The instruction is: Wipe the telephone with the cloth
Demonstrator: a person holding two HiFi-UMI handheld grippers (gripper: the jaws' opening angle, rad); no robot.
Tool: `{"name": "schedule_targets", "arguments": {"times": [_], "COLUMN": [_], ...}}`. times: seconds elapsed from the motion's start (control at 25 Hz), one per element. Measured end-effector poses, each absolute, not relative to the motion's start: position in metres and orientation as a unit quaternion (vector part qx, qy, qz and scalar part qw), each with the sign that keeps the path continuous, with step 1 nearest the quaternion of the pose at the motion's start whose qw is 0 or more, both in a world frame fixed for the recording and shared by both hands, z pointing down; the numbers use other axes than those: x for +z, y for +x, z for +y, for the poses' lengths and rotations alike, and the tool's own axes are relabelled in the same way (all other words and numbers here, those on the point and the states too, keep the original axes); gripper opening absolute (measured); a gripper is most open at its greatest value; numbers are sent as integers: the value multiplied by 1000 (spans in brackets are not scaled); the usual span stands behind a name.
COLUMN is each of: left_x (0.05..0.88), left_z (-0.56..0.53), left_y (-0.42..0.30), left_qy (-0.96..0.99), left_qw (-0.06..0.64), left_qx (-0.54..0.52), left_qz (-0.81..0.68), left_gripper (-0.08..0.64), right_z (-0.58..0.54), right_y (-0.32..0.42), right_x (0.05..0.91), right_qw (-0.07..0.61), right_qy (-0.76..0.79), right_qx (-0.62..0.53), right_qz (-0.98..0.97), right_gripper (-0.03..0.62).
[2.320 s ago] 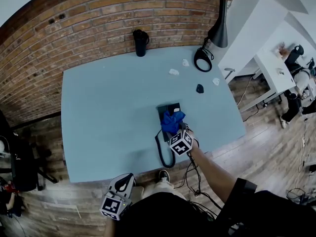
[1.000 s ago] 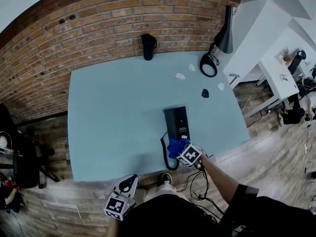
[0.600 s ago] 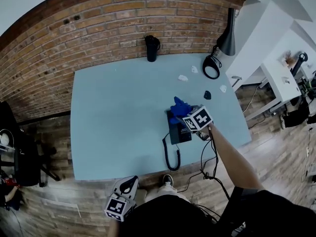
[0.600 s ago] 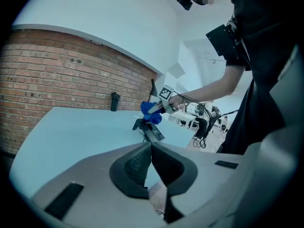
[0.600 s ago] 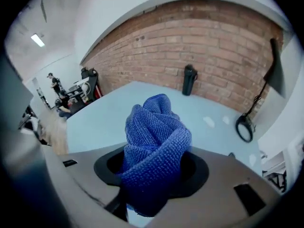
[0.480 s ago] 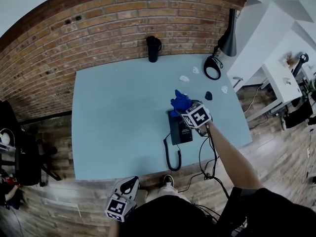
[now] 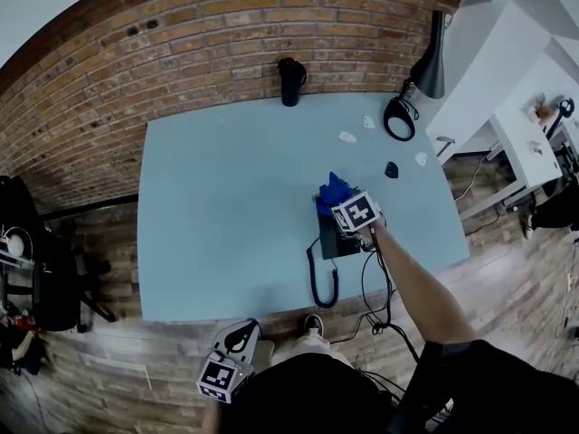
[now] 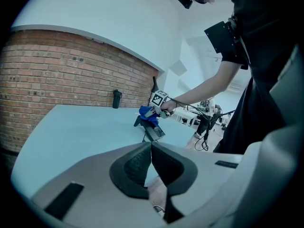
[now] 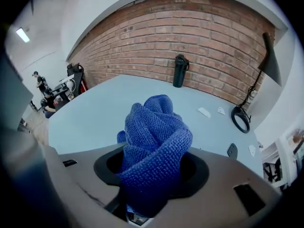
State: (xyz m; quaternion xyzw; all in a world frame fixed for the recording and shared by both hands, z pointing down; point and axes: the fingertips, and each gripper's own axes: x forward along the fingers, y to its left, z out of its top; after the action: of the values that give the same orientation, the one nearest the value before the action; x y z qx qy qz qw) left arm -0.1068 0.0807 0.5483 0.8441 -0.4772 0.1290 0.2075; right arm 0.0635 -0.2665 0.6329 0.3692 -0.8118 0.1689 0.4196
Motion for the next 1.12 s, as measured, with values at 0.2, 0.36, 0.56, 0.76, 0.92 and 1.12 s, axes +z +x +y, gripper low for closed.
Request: {"name": "schedule_targets", "arguments": {"times": [0.2,0.36,0.56,0.76,0.92,1.12], "left_x": [548,549,551,551,553,554], "left_z": [78,75,76,74,75,73], "left_y": [-99,-96,-96,-98,-97,-95], "left_qy": [851,855,855,854,855,856], "left_qw": [209,203,206,207,209,209], "left_qx": [131,130,130,130,131,132], "left_qz": [-464,-459,-458,-460,-456,-453], "left_gripper": [0,0,0,0,0,0], "right_z": [-259,-252,-247,-244,-240,-235], "right_y": [63,64,65,66,66,66], "right_x": [638,641,644,645,647,649], "right_qw": [436,437,438,437,434,434], "right_qy": [358,351,351,356,357,355], "right_qx": [161,168,165,163,167,164], "right_qz": [-810,-811,-811,-810,-810,-812], "right_gripper": [218,218,218,218,218,218]}}
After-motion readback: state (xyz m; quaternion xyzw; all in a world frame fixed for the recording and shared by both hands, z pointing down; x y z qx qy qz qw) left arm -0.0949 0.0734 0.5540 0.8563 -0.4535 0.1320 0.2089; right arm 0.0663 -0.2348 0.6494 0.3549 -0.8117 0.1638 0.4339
